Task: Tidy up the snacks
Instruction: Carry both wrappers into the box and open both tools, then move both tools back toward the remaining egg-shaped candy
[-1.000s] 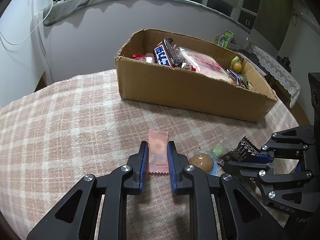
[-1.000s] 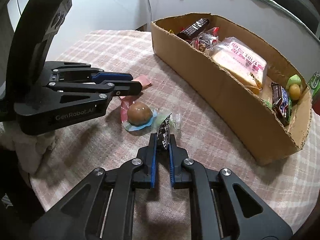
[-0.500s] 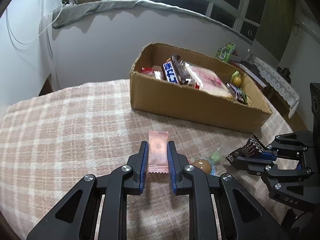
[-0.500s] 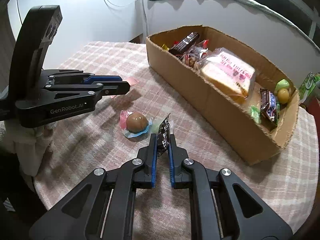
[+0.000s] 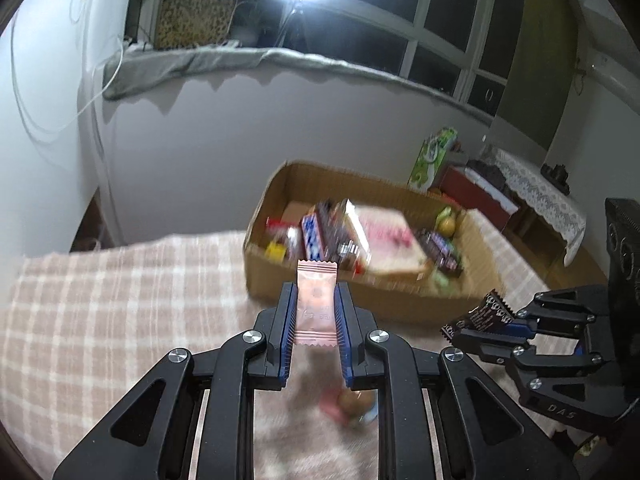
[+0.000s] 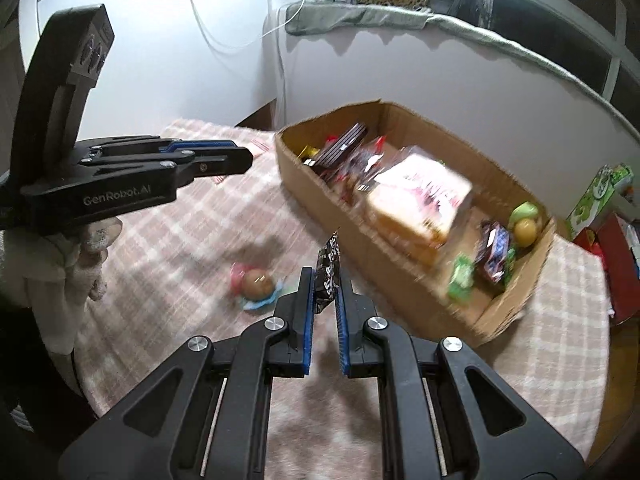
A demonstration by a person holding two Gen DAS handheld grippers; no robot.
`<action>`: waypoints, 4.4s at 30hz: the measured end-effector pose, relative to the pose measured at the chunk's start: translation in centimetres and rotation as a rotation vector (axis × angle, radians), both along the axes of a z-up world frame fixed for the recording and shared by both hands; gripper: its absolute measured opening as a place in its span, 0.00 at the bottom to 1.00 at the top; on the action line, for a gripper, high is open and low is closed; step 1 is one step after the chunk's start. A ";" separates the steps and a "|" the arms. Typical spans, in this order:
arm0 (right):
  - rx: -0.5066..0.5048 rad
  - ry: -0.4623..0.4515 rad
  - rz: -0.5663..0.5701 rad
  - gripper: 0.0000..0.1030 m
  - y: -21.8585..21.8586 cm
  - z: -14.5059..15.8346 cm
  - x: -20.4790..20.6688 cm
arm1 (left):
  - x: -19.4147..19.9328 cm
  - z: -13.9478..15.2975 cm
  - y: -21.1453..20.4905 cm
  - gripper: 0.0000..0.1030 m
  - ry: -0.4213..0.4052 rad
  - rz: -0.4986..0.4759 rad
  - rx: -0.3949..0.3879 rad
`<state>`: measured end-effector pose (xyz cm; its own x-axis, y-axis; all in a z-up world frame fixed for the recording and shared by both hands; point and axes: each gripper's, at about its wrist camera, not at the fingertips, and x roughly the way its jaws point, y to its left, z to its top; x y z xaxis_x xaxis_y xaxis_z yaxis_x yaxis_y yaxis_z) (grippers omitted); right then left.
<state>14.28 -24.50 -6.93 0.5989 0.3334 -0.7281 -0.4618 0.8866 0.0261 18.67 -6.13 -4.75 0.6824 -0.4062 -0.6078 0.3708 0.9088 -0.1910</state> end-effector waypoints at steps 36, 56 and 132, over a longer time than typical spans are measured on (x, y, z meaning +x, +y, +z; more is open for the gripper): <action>-0.018 -0.006 -0.183 0.10 -6.2 0.2 9.3 | 5.3 0.5 -6.0 0.18 -0.023 -0.064 0.052; -0.043 -0.049 -0.196 0.70 -5.8 1.3 7.4 | 4.5 0.8 -5.7 0.46 -0.032 -0.049 0.060; 0.015 0.163 0.016 0.55 1.8 -5.9 1.0 | -2.0 -7.6 -1.6 0.44 0.167 -0.052 0.158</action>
